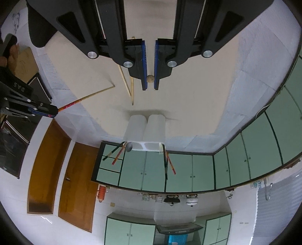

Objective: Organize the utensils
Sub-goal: 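Lift both chopsticks and carry them up to the white holder, then drop the chopsticks into the holder and open both tools, then move both tools back down to the last two chopsticks, then grasp a wooden chopstick with the left tool while the right grasps a red-banded one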

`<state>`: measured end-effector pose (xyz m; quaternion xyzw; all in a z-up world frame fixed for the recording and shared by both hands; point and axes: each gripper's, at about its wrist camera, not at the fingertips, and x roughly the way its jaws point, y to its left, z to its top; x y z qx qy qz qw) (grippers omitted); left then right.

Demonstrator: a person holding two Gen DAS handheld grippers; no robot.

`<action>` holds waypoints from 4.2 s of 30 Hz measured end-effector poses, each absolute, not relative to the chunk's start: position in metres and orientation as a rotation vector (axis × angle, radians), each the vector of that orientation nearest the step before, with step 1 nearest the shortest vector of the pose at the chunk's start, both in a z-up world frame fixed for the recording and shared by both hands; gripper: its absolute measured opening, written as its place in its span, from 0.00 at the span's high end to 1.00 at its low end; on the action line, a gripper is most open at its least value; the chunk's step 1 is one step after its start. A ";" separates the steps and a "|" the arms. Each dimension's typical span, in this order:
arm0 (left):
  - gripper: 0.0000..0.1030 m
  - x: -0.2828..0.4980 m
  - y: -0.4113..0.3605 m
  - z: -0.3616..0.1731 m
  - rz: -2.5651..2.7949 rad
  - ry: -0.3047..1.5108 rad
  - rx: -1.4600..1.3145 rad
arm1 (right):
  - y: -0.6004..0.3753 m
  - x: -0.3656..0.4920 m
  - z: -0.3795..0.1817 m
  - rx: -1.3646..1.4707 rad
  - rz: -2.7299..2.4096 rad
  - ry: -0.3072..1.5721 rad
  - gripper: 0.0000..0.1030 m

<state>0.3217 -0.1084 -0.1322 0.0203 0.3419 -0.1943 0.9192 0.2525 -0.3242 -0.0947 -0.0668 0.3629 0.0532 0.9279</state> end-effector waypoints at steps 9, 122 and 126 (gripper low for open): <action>0.94 0.350 -0.117 -0.098 -0.466 0.757 0.053 | -0.327 0.300 -0.062 -0.150 0.173 0.876 0.95; 0.38 0.268 -0.141 -0.273 -0.387 0.754 0.073 | -0.343 0.187 -0.293 0.138 -0.139 0.730 0.94; 0.38 0.273 -0.161 -0.287 -0.401 0.769 0.114 | -0.343 0.185 -0.295 0.133 -0.138 0.728 0.94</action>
